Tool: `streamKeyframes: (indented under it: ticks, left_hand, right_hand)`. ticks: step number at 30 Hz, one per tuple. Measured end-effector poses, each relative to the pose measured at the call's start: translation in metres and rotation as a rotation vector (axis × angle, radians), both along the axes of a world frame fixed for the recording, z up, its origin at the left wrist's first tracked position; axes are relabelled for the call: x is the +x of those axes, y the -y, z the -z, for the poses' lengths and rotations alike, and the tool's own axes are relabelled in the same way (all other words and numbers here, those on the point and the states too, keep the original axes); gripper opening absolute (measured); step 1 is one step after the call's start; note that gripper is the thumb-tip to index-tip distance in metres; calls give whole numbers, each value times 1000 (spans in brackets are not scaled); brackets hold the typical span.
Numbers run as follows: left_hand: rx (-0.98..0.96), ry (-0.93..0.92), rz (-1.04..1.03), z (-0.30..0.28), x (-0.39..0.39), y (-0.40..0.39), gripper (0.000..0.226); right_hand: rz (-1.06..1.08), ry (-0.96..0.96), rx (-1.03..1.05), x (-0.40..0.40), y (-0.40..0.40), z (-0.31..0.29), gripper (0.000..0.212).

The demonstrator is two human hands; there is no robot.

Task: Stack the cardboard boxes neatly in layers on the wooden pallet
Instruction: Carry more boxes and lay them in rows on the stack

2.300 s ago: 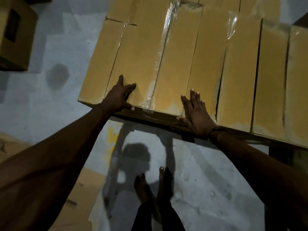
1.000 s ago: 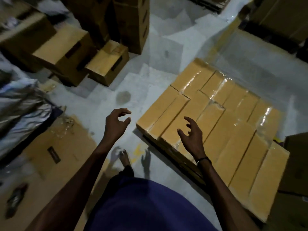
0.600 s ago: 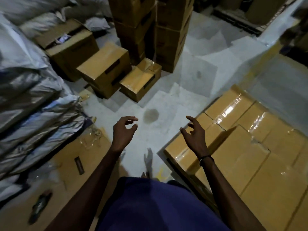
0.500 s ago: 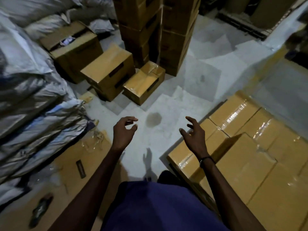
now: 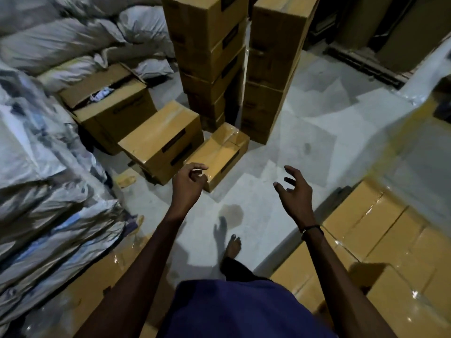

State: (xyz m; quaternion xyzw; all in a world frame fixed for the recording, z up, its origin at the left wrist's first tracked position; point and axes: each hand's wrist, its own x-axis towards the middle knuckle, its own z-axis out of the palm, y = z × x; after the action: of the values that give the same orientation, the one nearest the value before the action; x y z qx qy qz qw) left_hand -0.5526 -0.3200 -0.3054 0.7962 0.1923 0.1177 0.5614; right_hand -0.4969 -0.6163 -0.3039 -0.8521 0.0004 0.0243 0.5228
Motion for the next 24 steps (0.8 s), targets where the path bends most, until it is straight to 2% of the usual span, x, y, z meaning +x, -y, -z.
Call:
streamKeyframes:
  ticks: [8,24]
  left_hand:
    - [-67,50,30,-31,185,-7,23]
    - [-39,142,131,-77,490,-28,22]
  right_hand:
    - [53,60,52,163,-18,-33,53]
    - [126,139,24,432,-37,-64,56]
